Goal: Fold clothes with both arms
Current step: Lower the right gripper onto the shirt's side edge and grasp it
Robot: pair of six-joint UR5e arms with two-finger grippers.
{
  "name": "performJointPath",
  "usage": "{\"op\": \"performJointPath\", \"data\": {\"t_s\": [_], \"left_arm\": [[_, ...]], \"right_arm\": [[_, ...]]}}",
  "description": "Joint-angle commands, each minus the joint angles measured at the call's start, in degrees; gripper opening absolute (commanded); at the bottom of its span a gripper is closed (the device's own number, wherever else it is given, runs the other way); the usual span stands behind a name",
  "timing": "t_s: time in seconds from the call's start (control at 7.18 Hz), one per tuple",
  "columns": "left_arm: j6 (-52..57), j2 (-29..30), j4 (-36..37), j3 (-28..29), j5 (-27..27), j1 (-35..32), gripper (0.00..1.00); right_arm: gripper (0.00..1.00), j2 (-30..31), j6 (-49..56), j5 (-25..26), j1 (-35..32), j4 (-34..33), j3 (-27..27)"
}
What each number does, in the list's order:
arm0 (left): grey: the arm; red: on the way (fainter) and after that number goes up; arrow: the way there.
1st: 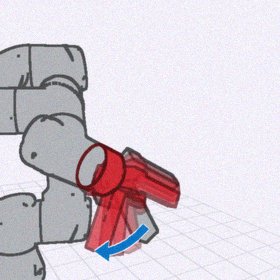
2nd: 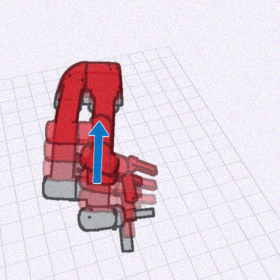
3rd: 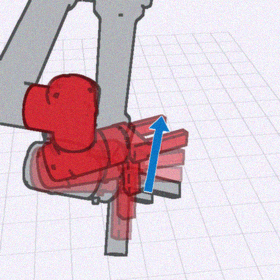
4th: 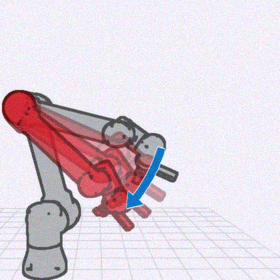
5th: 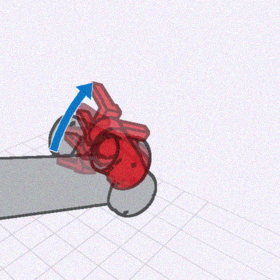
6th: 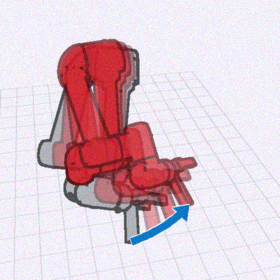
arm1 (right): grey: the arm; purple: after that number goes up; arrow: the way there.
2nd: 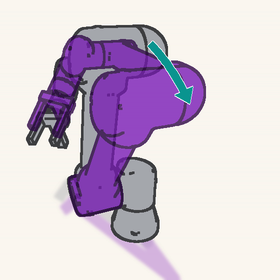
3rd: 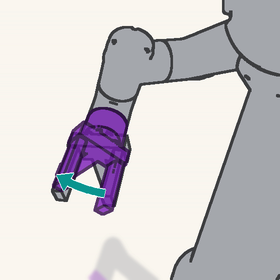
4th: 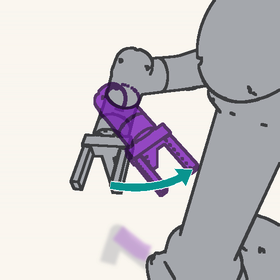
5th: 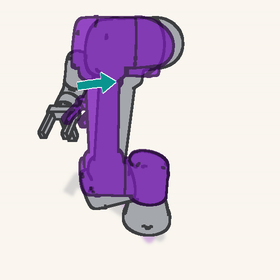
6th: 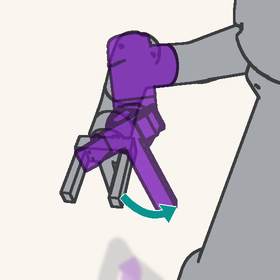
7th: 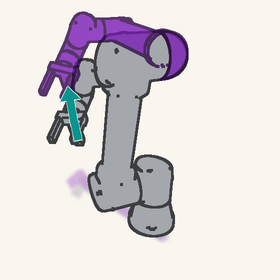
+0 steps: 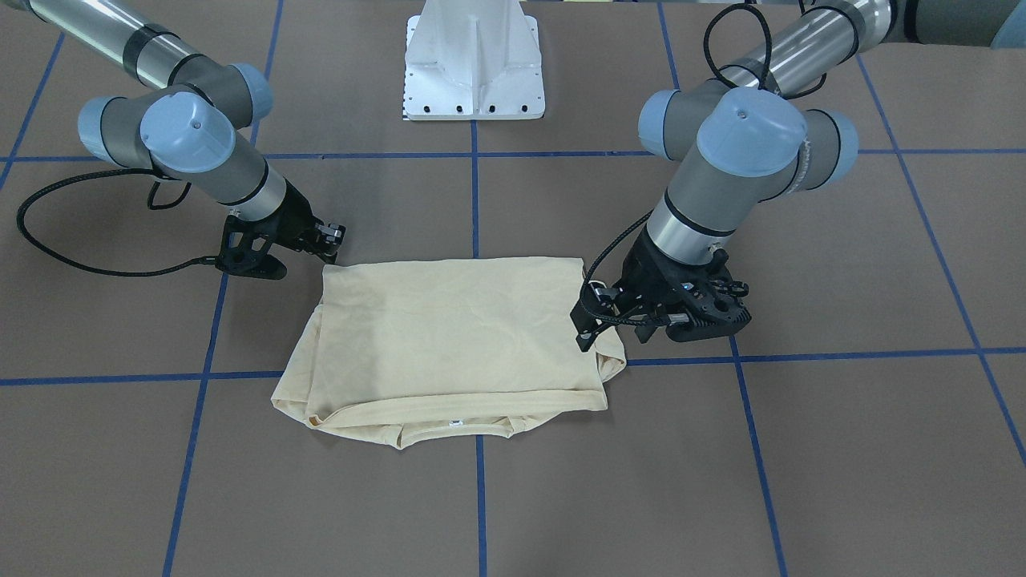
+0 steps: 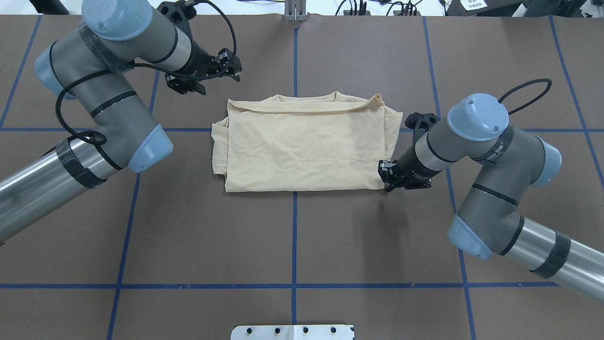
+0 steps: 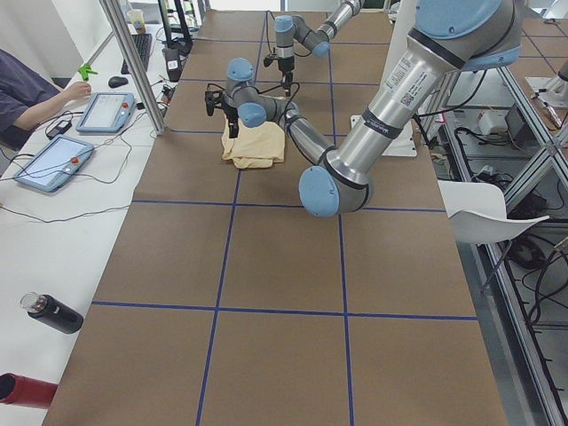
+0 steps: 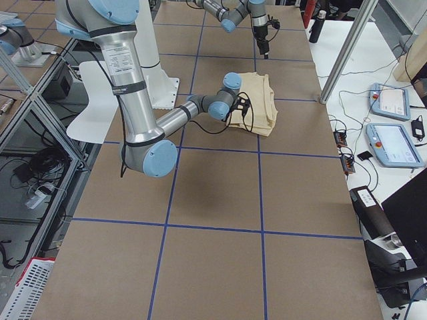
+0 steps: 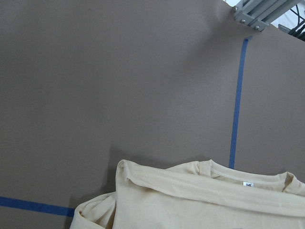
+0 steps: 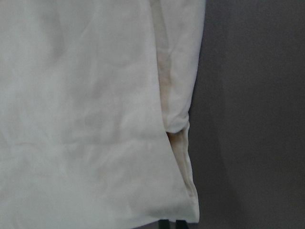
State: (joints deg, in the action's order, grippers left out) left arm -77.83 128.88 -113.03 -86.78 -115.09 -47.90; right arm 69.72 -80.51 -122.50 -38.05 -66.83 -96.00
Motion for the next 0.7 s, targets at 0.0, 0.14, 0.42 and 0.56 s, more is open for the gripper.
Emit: {"op": "performJointPath", "data": {"t_s": [0.0,0.14,0.42,0.56], "left_arm": [[-0.04,-0.04,0.00,-0.23,0.04,0.00,0.91],[-0.04,-0.04,0.00,-0.32,0.13,0.00,0.91],[-0.04,-0.04,0.00,-0.41,0.13,0.00,0.91],[-0.04,-0.04,0.00,-0.32,0.13,-0.08,0.91]], "right_arm": [[0.99,-0.81,0.00,1.30,-0.45,-1.71,0.81],[0.99,-0.90,0.00,1.04,-0.89,-1.81,0.29],[0.97,-1.16,-0.09,1.21,-0.37,-1.90,1.42],[0.96,-2.21,0.00,1.30,-0.10,-1.90,3.34]]}}
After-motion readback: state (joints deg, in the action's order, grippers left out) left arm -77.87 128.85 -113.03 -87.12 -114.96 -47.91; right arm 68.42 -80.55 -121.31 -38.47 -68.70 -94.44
